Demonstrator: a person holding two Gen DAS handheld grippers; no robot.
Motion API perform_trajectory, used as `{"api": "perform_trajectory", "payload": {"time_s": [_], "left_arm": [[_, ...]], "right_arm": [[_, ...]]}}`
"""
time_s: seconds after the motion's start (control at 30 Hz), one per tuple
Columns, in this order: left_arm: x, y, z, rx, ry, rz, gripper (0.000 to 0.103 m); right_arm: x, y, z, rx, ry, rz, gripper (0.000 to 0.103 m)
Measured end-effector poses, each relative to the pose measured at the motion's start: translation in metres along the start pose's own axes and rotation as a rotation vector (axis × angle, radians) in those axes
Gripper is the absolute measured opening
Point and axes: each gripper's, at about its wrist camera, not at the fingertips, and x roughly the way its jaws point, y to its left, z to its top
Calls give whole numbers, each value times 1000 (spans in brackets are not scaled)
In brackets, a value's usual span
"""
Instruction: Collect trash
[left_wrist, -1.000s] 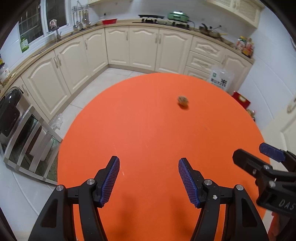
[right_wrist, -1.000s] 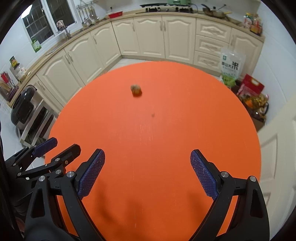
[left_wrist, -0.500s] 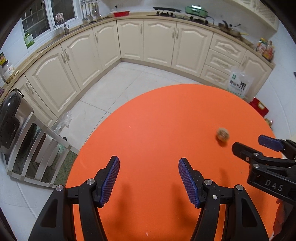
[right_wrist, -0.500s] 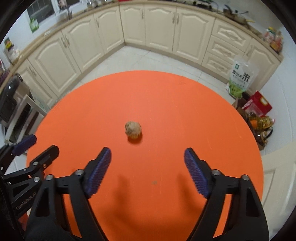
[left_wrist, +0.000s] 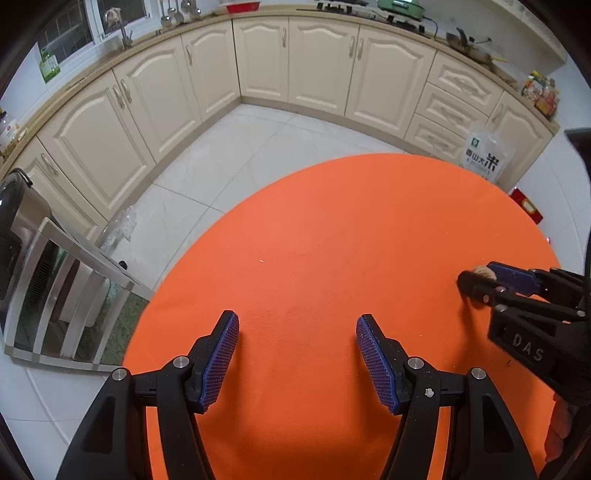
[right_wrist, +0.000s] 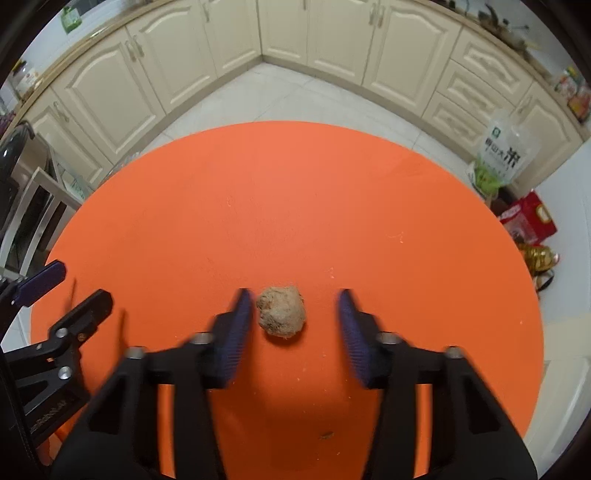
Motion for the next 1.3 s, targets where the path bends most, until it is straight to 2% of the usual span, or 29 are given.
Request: {"api": "perform_trajectory", "payload": {"time_s": [0.03, 0.07, 0.2, 0.37, 0.47, 0.53, 0.57, 0.6, 0.67, 0.93, 1.07, 1.2, 1.3], "left_arm": [[2, 0, 3, 1, 3, -6, 62], [3, 2, 6, 0, 4, -12, 62], [7, 3, 13, 1, -3, -42, 62], [7, 3, 5, 12, -6, -47, 62], [6, 0, 4, 21, 9, -99, 62], [4, 2, 6, 38, 9, -132, 62], [3, 0, 9, 54, 1, -140, 62], [3, -2, 13, 73, -10, -134, 62], [3, -5, 20, 93, -22, -123, 62], [18, -1, 34, 110, 13, -248, 62], [29, 18, 43, 77, 29, -272, 62], [41, 32, 51, 56, 80, -298, 62], [34, 34, 56, 86, 57, -306, 62]], "right_arm": [[0, -2, 0, 12, -3, 16, 23], [0, -3, 0, 16, 0, 25, 23], [-1, -12, -1, 31, -1, 57, 23], [-2, -23, -4, 53, 22, 87, 23], [-4, -34, -11, 70, 50, 145, 24], [-6, -45, -17, 93, 57, 174, 25], [-8, -52, -21, 100, 54, 178, 29], [-11, -56, -23, 103, 46, 179, 33], [-15, -65, -28, 111, 23, 181, 35], [-12, -81, -18, 119, 34, 280, 24], [-10, -91, -13, 132, 32, 326, 21], [-9, -101, -20, 134, 58, 380, 15], [-7, -110, -27, 137, 87, 398, 17]]}}
